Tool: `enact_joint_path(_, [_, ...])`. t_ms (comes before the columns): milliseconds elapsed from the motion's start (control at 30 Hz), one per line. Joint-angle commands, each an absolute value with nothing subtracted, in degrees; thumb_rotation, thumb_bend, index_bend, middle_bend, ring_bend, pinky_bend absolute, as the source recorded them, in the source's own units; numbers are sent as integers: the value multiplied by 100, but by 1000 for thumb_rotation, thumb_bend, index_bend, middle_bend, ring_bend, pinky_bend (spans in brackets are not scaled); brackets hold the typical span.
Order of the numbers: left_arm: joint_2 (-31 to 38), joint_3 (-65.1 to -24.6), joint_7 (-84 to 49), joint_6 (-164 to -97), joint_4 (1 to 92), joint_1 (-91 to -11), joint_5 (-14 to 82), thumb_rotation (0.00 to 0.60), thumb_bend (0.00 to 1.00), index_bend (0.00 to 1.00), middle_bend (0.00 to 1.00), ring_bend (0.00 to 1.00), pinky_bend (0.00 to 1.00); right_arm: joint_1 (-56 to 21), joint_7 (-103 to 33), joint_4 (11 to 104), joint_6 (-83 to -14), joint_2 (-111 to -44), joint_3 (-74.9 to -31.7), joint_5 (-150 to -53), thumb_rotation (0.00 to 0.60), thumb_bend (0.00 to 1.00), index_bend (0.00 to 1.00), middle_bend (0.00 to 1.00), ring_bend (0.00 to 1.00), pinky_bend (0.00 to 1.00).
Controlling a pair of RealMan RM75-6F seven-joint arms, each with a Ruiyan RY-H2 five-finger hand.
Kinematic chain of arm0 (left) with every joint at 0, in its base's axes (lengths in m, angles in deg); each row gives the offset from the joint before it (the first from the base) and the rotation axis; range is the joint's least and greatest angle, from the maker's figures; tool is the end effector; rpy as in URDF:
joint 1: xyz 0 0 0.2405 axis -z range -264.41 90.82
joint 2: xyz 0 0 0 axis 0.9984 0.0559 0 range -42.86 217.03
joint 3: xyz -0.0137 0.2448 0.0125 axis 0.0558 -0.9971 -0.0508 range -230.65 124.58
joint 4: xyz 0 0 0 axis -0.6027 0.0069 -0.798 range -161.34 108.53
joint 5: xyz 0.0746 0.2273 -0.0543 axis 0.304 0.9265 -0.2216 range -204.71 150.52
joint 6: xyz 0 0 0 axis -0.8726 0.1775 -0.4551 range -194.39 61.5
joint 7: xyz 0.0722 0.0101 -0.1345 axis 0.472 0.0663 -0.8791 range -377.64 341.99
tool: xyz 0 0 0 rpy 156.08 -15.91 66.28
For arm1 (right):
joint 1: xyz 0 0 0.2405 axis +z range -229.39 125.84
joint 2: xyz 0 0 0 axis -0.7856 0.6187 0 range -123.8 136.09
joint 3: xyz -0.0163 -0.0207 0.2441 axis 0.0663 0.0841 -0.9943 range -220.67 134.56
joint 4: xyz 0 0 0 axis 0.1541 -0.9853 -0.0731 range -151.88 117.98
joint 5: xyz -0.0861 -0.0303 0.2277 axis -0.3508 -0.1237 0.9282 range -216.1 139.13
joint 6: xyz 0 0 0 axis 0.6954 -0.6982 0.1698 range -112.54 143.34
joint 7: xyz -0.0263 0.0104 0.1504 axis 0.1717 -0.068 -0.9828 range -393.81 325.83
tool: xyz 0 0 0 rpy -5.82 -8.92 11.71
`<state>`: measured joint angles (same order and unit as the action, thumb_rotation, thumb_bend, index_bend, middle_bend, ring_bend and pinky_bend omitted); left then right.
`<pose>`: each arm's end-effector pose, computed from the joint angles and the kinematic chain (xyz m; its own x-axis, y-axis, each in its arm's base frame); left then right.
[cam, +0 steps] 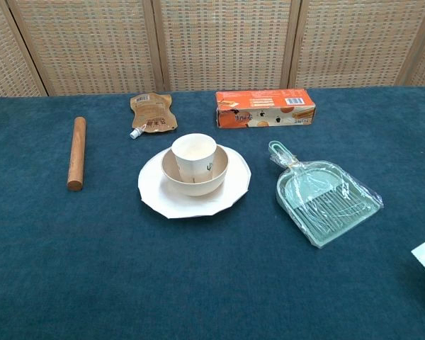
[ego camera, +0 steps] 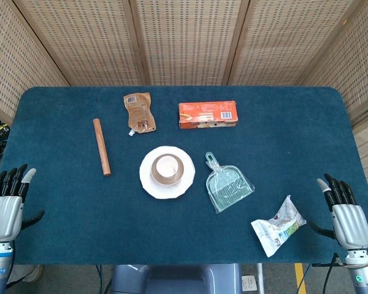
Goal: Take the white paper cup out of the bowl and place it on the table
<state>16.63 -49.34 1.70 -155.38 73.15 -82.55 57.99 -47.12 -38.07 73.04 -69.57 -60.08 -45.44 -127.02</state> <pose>-0.2706 0.1886 0.0902 0.4875 -0.0538 0.8715 0.8731 0.0210 -0.4871 -0.3156 -0.1892 0.1102 0.3372 -0.0168 0.9413 -0.9406 -0.0478 0.3361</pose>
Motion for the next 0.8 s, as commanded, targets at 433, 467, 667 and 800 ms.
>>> enact_joint_path(433, [1633, -4922, 232, -15398, 7380, -8175, 5763, 600, 54, 0, 0, 0, 0, -4729, -3935, 7321, -7024, -5961, -4572, -12713, 600, 126, 0, 0, 0, 0])
enact_joint_path(467, [1629, -4911, 233, -15360, 7399, -8150, 5749, 600, 54, 0, 0, 0, 0, -4729, -3951, 7322, -7030, -5955, -4584, -12700, 600, 126, 0, 0, 0, 0])
enact_joint_path(667, [1673, -4631, 660, -14758, 7703, -7649, 5536, 600, 54, 0, 0, 0, 0, -4727, -4086, 7278, -7026, -5899, -4674, -12564, 600, 126, 0, 0, 0, 0])
enact_joint_path(800, [1627, -4138, 1177, -13970, 8037, -6917, 5078, 600, 56, 0, 0, 0, 0, -4723, -4168, 7222, -6997, -5878, -4740, -12439, 600, 125, 0, 0, 0, 0])
